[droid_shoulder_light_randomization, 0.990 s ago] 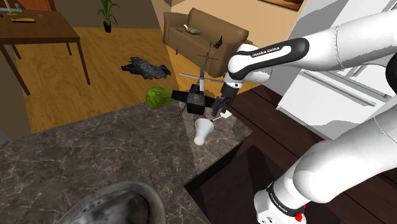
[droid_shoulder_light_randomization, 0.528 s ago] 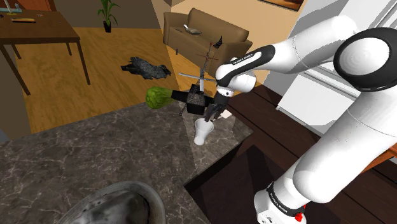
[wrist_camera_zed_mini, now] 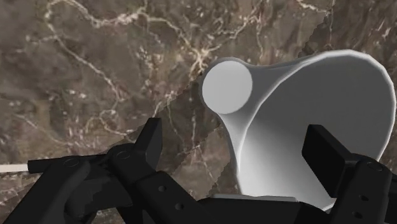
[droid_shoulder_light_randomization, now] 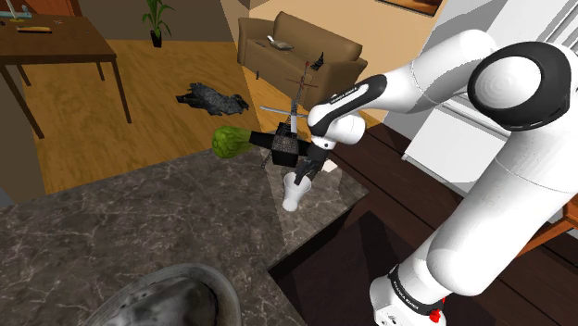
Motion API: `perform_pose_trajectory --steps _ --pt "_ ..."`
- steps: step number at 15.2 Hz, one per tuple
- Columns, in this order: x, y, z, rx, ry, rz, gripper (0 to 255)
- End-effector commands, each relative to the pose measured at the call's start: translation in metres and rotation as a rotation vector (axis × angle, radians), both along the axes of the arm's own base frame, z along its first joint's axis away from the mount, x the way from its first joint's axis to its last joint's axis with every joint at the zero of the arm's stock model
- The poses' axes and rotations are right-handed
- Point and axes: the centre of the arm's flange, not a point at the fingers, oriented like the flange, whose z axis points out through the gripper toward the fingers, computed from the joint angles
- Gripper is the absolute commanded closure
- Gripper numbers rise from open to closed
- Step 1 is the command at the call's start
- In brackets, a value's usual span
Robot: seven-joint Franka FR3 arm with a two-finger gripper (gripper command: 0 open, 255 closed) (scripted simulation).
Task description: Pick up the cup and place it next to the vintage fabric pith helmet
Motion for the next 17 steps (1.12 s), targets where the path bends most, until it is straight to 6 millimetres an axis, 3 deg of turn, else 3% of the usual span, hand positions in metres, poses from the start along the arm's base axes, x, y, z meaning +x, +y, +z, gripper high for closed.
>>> perform_pose_trajectory --steps 1,6,7,17 --pt "-0.0002 0.0008 -0.0012 0.0 0.0 0.0 0" --pt "-0.0002 0.0008 -0.0011 0.0 0.0 0.0 0" --pt "-0.0002 0.0008 -0.0011 0.0 0.0 0.0 255" --pt "-0.0002 0.0008 0.0041 0.0 0.0 0.0 255"
